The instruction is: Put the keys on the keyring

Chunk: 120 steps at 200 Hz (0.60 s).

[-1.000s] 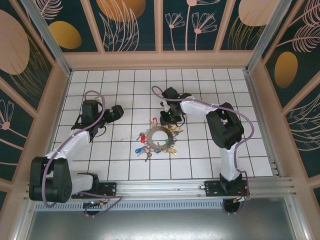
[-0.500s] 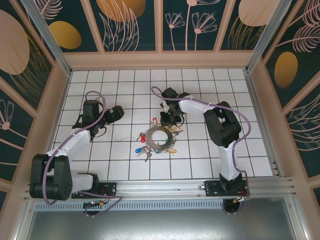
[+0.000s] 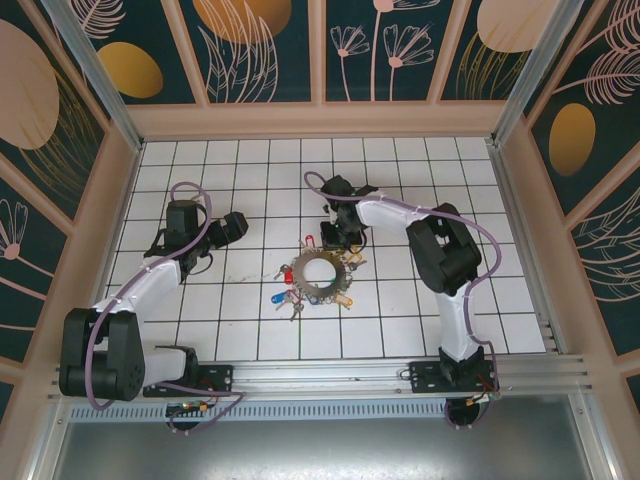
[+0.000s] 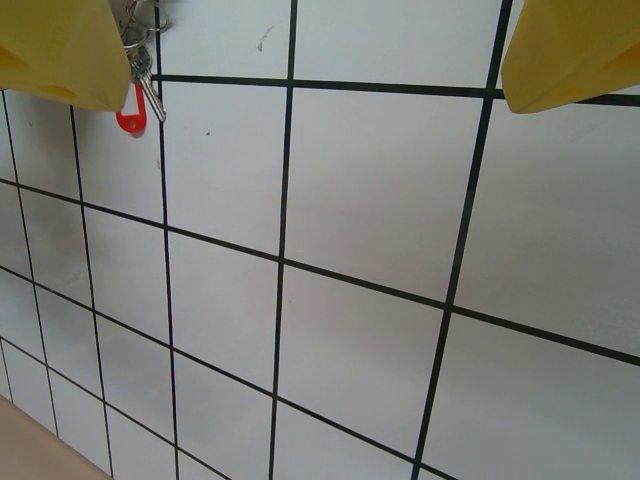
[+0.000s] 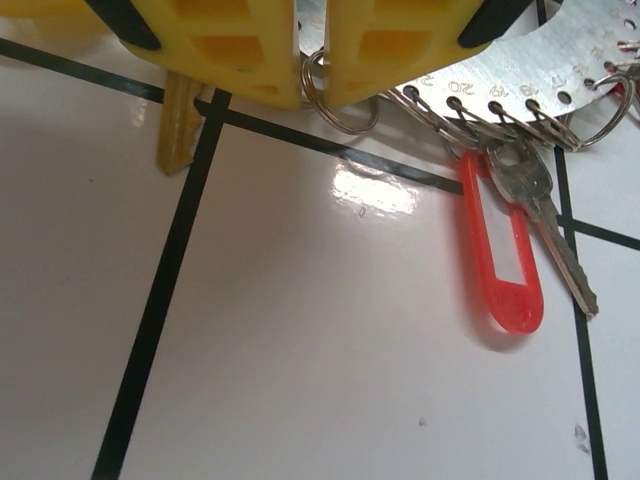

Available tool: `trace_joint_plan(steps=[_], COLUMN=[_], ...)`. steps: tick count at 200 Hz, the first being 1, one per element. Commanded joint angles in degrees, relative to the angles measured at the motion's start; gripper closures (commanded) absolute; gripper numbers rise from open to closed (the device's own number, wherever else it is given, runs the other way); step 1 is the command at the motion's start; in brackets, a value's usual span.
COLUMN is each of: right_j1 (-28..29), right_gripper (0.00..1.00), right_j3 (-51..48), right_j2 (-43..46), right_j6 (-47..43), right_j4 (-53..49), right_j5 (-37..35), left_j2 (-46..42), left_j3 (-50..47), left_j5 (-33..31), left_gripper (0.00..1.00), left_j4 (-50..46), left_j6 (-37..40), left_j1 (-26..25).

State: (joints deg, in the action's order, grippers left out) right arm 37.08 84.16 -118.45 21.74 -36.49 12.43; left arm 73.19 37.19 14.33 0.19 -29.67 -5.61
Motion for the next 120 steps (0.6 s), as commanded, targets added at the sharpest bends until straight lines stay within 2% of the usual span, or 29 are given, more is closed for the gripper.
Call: trace_joint_plan(steps=[1,47,90,120], right_j1=[2.2,2.9,3.2,3.2], right_gripper=[0.83,0.8,0.95,0.99], right_j3=[0.1,-1.5,-3.3,-3.8], right_j2=[-1.2,-0.9,0.1,3.1], right_j6=[4.7,7.3,7.3,4.1], right_j4=[0.9,5.3,11.2,14.6], right_j5=[-3.0,-1.8,0.5,2.4], left_j2=[-0.7,-1.3,-1.6,-3.1], left_j3=[1.7,1.4,1.1,0.6], left_j5=[-0.2,0.1,1.5,0.0], left_gripper=[0.05,0.05,0.05,0.04], left_j4=[-0.8,-0.7,0.0,0.0], left_j6=[0.2,0.0,-0.7,-0.2], left_j1=[-0.4,-0.4,-0.5,-0.5])
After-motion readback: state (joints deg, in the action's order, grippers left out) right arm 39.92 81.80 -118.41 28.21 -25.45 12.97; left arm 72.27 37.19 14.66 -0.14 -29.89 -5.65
